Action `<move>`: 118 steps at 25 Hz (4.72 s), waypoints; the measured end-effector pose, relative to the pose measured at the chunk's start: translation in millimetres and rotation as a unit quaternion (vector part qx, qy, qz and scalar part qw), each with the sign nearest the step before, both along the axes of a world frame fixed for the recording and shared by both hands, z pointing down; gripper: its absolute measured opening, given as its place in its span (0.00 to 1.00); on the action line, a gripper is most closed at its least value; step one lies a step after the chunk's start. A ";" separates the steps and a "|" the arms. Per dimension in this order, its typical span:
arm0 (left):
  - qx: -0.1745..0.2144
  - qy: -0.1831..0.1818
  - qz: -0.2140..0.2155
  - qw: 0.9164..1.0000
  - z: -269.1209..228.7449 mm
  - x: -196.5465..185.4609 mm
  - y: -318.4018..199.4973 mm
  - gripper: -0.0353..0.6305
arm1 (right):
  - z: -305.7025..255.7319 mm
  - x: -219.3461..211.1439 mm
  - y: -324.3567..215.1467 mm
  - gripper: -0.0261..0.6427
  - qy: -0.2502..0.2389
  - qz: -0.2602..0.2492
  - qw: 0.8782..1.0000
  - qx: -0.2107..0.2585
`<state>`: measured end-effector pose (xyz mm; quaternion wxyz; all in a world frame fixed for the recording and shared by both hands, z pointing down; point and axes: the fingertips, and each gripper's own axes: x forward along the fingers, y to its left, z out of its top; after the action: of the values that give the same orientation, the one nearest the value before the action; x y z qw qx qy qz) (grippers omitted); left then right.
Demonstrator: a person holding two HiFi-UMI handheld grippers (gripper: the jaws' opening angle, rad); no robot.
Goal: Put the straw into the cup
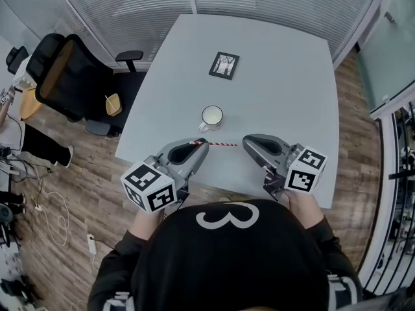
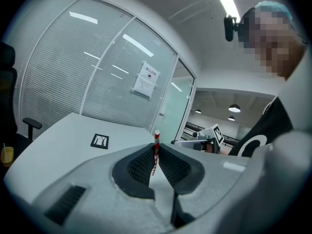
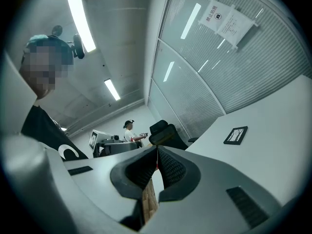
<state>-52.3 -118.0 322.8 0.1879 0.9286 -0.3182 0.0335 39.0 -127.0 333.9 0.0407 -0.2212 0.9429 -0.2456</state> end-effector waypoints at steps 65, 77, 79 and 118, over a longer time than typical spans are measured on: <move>-0.088 -0.056 0.070 0.992 104.7 -37.2 -168.7 0.11 | 83.2 -17.5 -118.6 0.06 0.009 0.134 0.984 -0.113; -0.099 -0.072 0.070 0.990 128.8 -30.2 -171.0 0.11 | 89.5 -15.3 -117.0 0.06 0.017 0.136 0.983 -0.123; -0.103 -0.071 0.069 0.990 131.8 -30.8 -170.6 0.11 | 89.8 -14.9 -117.0 0.06 0.017 0.137 0.983 -0.123; -0.162 0.002 0.038 0.986 151.1 -45.7 -173.3 0.11 | 105.9 -16.9 -114.8 0.06 0.013 0.139 0.979 -0.148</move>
<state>-98.0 -291.3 473.9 0.3346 0.8975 -0.2727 0.0902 22.1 -241.8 439.8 0.0290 -0.3573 0.8566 -0.3710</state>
